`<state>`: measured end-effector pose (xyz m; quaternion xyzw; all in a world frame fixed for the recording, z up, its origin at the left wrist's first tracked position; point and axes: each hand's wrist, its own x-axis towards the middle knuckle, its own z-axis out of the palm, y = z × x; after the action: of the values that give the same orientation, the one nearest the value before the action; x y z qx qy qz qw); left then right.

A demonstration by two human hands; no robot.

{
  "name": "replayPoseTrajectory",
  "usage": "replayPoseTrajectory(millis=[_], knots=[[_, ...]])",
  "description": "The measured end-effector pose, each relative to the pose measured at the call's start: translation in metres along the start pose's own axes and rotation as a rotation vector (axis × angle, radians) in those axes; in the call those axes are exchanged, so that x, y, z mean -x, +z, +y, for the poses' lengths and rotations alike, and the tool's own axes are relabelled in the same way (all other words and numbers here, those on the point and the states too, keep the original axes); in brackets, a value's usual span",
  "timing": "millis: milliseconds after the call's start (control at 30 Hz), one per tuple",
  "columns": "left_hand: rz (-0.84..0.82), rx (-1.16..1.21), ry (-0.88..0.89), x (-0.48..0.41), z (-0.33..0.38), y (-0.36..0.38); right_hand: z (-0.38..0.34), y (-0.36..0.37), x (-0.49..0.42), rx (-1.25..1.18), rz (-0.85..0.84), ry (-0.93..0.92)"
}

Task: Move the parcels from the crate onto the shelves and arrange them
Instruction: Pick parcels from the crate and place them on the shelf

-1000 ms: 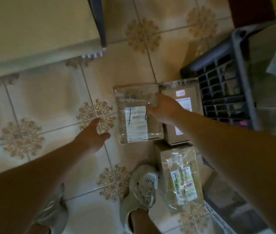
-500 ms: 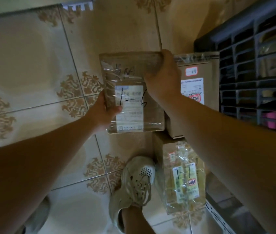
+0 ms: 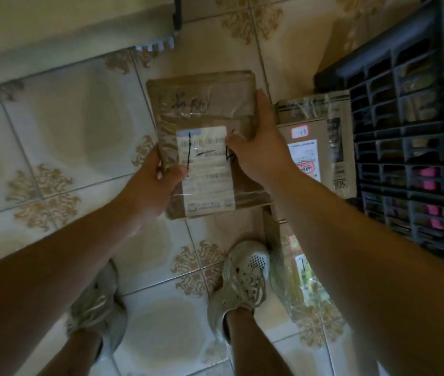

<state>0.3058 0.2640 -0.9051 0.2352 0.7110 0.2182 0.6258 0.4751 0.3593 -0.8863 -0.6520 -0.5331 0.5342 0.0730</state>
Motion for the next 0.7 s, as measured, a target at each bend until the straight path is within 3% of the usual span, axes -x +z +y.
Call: replayPoseTrajectory(millis=[233, 533, 700], knots=[[-0.052, -0.039, 0.172, 0.154, 0.111, -0.069, -0.121, -0.051, 0.144, -0.139, 0.196, 0.025], [-0.266, -0.225, 0.515, 0.357, 0.250, -0.137, -0.275, -0.080, 0.382, -0.464, 0.685, -0.046], [-0.367, -0.370, 0.689, 0.472, 0.305, -0.132, -0.318, -0.099, 0.506, -0.580, 0.759, -0.037]])
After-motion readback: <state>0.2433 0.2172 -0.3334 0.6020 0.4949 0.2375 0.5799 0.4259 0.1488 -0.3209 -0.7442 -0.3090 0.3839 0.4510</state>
